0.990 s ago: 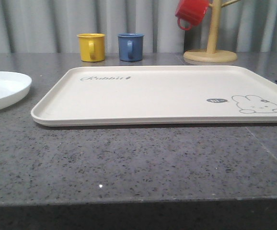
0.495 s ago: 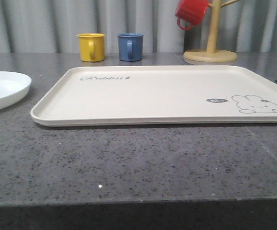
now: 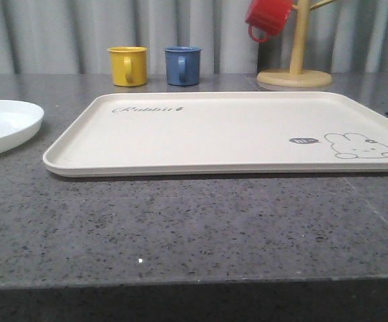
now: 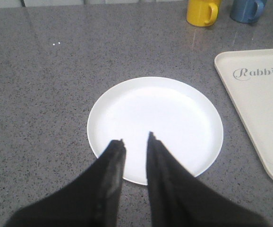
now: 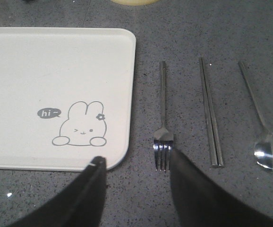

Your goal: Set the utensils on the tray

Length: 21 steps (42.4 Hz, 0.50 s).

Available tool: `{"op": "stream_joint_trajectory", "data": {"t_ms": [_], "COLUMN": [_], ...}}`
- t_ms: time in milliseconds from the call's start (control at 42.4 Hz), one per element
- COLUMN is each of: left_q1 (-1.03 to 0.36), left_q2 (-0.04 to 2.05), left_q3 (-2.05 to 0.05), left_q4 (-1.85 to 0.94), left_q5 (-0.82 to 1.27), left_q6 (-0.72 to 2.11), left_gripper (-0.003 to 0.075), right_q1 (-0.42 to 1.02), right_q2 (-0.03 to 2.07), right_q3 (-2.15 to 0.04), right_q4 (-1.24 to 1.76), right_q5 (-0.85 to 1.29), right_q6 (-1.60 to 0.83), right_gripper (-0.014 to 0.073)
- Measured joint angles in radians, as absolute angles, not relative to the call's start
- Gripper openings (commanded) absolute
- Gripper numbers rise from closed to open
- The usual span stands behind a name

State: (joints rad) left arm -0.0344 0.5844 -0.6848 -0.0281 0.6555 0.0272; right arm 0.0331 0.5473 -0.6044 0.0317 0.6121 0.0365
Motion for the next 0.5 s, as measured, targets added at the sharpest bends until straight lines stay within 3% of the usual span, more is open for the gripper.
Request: {"op": "stream_joint_trajectory", "data": {"t_ms": [71, 495], "left_q1": [-0.034, -0.034], "left_q2": [0.597, 0.657], "left_q3": [-0.685, -0.713], "left_q4": [-0.028, 0.0], "left_q5": [0.655, 0.671], "left_q6": [0.027, 0.027], "left_gripper": [0.0413, 0.0396], "right_q1": [0.033, 0.033], "right_q2": [0.547, 0.547], "right_q3": [-0.604, -0.604], "right_q4": [0.032, 0.032], "right_q5": [0.612, 0.61], "right_q6": [0.037, 0.037], "right_gripper": [0.051, 0.051]}}
